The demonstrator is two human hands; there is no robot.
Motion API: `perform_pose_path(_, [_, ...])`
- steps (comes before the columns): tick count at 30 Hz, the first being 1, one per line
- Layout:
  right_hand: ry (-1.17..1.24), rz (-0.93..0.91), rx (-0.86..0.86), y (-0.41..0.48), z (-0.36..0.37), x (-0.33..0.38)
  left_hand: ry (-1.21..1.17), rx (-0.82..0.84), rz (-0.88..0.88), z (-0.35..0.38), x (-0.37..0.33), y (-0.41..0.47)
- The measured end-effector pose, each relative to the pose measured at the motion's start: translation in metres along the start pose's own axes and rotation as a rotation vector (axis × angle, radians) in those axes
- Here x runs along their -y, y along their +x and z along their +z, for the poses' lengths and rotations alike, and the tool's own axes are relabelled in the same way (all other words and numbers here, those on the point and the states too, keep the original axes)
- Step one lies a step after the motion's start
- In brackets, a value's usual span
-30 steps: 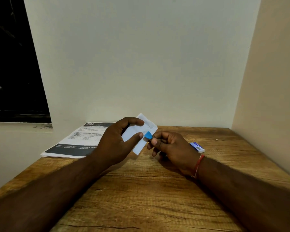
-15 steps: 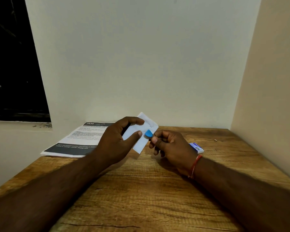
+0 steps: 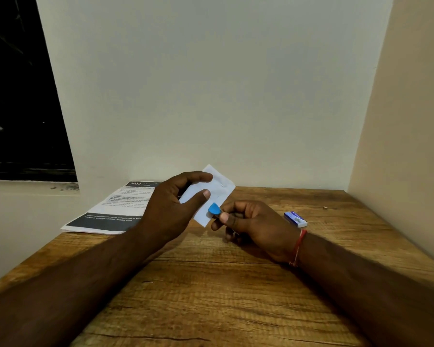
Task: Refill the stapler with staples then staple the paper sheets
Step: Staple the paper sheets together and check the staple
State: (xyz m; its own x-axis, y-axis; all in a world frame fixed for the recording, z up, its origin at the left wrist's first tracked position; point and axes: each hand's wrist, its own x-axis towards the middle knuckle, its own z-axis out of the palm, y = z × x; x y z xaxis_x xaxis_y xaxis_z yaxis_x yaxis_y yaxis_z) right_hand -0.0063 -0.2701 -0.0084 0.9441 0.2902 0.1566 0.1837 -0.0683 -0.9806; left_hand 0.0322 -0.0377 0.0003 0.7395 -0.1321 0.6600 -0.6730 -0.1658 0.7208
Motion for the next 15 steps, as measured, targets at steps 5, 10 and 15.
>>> perform_pose_path(5, [-0.05,-0.029,0.0,-0.0011,0.0025,-0.001,0.021,0.013,0.018,0.0009,-0.003,-0.0009])
perform_pose_path(10, [-0.068,-0.034,-0.033,-0.0014,0.0026,0.0008,0.057,0.016,0.026,0.0004,-0.0032,-0.0006])
perform_pose_path(15, [-0.122,-0.058,-0.102,0.002,0.0021,-0.0023,0.053,0.027,0.032,0.0011,-0.0035,-0.0001])
